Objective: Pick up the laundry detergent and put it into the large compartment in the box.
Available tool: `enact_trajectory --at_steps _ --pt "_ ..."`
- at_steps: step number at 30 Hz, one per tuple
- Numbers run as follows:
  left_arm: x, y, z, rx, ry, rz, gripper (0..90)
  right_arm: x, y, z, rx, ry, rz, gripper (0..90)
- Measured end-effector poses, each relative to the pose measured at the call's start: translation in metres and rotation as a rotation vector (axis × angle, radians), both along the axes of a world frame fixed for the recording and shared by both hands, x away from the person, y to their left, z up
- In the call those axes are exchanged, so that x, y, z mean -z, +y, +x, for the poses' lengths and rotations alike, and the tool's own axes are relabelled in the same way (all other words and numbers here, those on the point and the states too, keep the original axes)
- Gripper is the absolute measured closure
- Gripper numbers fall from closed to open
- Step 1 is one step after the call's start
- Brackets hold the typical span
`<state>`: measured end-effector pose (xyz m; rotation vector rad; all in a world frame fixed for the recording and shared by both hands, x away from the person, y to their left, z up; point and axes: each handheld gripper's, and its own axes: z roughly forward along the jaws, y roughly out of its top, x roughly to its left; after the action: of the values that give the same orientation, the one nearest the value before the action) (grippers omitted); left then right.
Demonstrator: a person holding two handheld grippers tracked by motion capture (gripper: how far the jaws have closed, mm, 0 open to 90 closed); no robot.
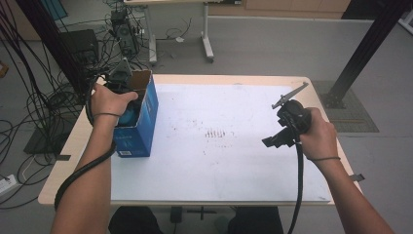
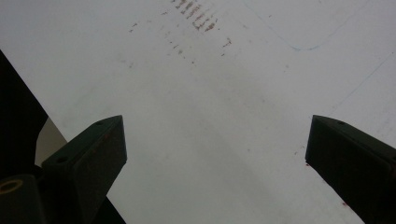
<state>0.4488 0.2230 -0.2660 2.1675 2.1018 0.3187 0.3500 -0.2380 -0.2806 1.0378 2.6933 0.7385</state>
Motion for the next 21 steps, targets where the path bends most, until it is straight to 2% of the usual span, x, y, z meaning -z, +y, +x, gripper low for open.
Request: enact_trajectory --at_steps 21 --pt "-0.0008 0.0002 -0.0004 -0.004 -0.006 0.003 33.5 0.0010 0.0022 0.0018 -0.001 0.004 0.003 5.4"
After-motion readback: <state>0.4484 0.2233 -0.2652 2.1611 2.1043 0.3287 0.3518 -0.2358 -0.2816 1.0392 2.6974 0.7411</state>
